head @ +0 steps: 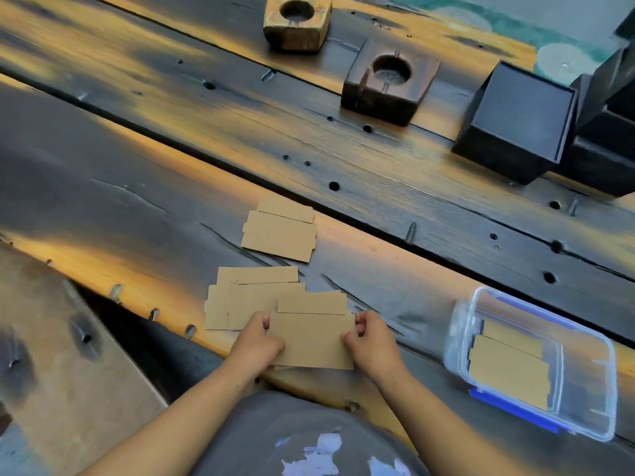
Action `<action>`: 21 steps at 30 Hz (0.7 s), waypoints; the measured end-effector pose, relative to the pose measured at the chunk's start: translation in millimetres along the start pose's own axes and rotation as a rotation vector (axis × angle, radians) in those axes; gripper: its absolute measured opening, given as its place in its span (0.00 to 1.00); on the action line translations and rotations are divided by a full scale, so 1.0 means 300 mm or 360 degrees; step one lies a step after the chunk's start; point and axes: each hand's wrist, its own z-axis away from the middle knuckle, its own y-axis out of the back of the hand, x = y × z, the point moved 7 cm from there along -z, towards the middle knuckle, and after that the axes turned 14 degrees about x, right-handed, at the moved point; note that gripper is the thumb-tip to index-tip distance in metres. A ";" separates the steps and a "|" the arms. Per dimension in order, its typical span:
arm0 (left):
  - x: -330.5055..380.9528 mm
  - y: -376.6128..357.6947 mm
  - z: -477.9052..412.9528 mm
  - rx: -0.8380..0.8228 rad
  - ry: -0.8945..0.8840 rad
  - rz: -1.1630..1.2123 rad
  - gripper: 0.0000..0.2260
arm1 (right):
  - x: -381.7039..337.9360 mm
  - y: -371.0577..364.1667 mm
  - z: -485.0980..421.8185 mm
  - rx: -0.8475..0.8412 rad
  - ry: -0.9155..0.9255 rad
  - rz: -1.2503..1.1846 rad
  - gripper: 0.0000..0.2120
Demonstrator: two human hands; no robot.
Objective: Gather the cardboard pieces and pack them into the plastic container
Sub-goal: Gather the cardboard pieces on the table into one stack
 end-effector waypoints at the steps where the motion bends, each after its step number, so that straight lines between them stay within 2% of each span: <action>1: -0.005 0.028 -0.023 -0.0007 0.0005 -0.0001 0.12 | -0.028 -0.019 0.001 -0.0004 0.0004 0.0017 0.06; 10: -0.028 0.244 -0.147 0.0030 -0.0053 0.0003 0.12 | -0.233 -0.176 -0.017 -0.0019 0.0115 0.0083 0.05; 21: -0.018 0.329 -0.235 0.0128 -0.0200 -0.0129 0.13 | -0.315 -0.261 -0.033 0.0030 0.0162 0.0118 0.07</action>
